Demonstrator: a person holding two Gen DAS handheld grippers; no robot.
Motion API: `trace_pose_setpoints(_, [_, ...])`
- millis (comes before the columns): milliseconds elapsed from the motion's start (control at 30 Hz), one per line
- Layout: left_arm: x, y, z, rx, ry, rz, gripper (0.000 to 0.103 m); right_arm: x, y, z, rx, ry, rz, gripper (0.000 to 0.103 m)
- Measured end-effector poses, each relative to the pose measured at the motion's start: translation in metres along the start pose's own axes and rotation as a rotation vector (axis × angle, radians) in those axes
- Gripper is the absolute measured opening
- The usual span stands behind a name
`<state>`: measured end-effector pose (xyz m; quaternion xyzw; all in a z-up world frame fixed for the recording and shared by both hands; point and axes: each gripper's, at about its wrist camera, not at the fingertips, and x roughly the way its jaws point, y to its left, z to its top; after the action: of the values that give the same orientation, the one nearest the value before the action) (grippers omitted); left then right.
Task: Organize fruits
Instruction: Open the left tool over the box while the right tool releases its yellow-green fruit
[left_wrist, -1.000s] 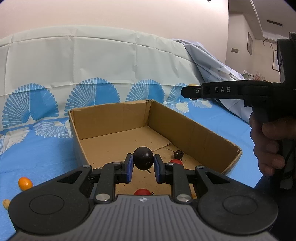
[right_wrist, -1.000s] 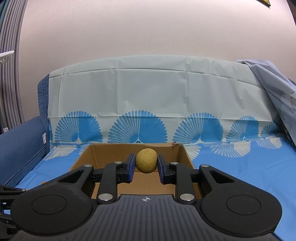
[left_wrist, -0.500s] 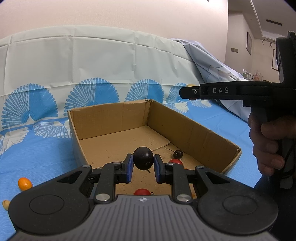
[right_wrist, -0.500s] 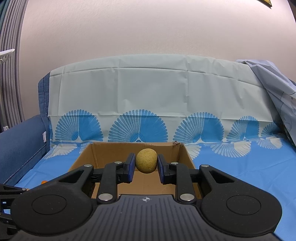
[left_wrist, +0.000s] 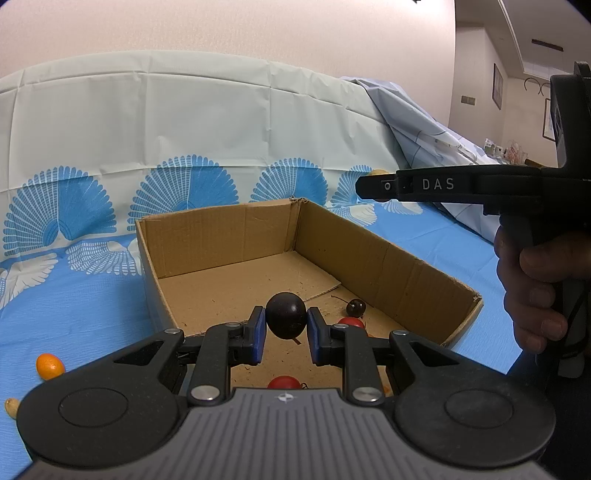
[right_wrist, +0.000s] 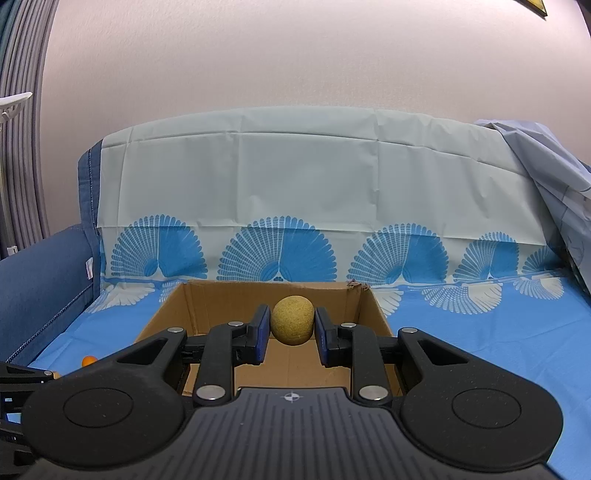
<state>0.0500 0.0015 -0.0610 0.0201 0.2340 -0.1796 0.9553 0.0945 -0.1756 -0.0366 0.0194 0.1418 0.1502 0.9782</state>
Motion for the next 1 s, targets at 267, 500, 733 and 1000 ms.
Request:
trace_pose_setpoints(267, [0.0000,0.0009,0.0001,-0.002,-0.002,-0.001,0.026,0.0006,0.0007,-0.0003,-0.005,0.002,0.002,0.027])
trace_pose_setpoints(500, [-0.0002,0.0016,0.0007,0.000,-0.003,-0.003,0.026,0.0009,0.0005,-0.0003,-0.005,0.002,0.002,0.027])
trace_pose_setpoints(733, [-0.0003,0.0022,0.0009,-0.005,-0.004,0.000,0.033,0.0008,0.0011,0.0004,-0.006,-0.003,-0.006,0.045])
trace_pose_setpoints(1000, [-0.0016,0.0027,0.0009,-0.008,-0.005,0.002,0.034,0.0019,0.0022,0.0002,-0.005,-0.003,-0.011,0.050])
